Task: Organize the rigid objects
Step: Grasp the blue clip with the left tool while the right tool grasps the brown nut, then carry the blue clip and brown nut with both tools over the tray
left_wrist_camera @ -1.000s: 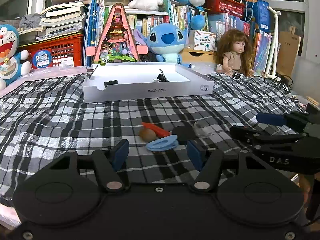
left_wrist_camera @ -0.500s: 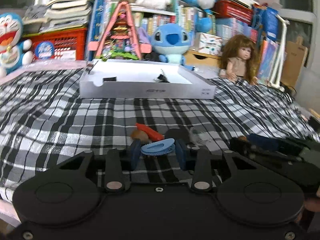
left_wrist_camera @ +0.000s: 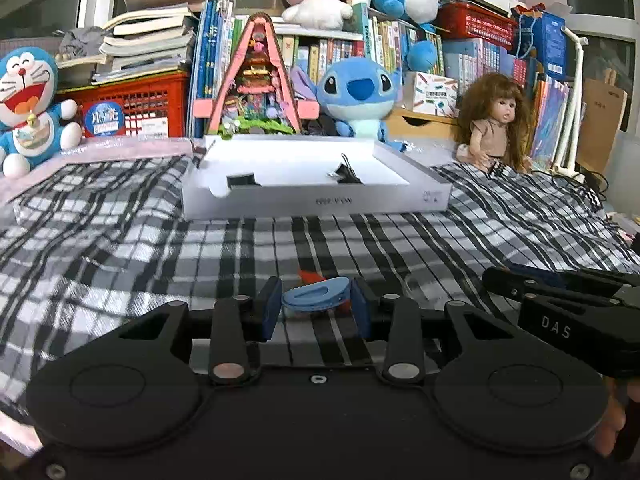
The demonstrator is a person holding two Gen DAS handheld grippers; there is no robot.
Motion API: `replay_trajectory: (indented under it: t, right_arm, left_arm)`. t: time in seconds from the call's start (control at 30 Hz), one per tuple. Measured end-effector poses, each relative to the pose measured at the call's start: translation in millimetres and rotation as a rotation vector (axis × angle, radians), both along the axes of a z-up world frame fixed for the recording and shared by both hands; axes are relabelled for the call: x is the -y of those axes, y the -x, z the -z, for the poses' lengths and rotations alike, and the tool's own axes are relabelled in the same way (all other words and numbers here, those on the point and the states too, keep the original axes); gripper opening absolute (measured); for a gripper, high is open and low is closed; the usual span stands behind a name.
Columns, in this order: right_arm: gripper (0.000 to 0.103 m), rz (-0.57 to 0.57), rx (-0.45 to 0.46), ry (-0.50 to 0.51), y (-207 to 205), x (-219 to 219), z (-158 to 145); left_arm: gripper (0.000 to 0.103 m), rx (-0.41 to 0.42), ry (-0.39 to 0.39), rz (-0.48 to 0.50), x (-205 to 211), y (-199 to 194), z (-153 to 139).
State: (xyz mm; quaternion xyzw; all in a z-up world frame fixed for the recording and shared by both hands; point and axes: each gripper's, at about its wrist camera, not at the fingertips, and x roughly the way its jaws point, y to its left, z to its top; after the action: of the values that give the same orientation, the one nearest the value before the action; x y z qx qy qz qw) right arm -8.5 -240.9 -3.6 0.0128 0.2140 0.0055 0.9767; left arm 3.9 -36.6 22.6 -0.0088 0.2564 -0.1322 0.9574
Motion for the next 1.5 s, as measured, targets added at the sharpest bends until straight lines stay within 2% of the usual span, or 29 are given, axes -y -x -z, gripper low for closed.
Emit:
replay_trajectory:
  t: [0.83, 1.0, 1.27, 1.5]
  right_arm:
    - [0.028, 0.013, -0.033, -0.071, -76, 4, -40]
    - [0.028, 0.004, -0.045, -0.069, -98, 3, -47]
    - [0.028, 0.007, -0.117, -0.128, -150, 9, -60]
    - [0.028, 0.01, -0.252, -0.183, -193, 10, -52]
  left_arm:
    - [0.035, 0.007, -0.006, -0.08, -22, -94, -40]
    - [0.035, -0.039, 0.02, -0.045, -20, -131, -46]
    - [0.035, -0.166, 0.076, -0.019, -9, -187, -40]
    - [0.035, -0.255, 0.082, -0.031, 6, -216, -23]
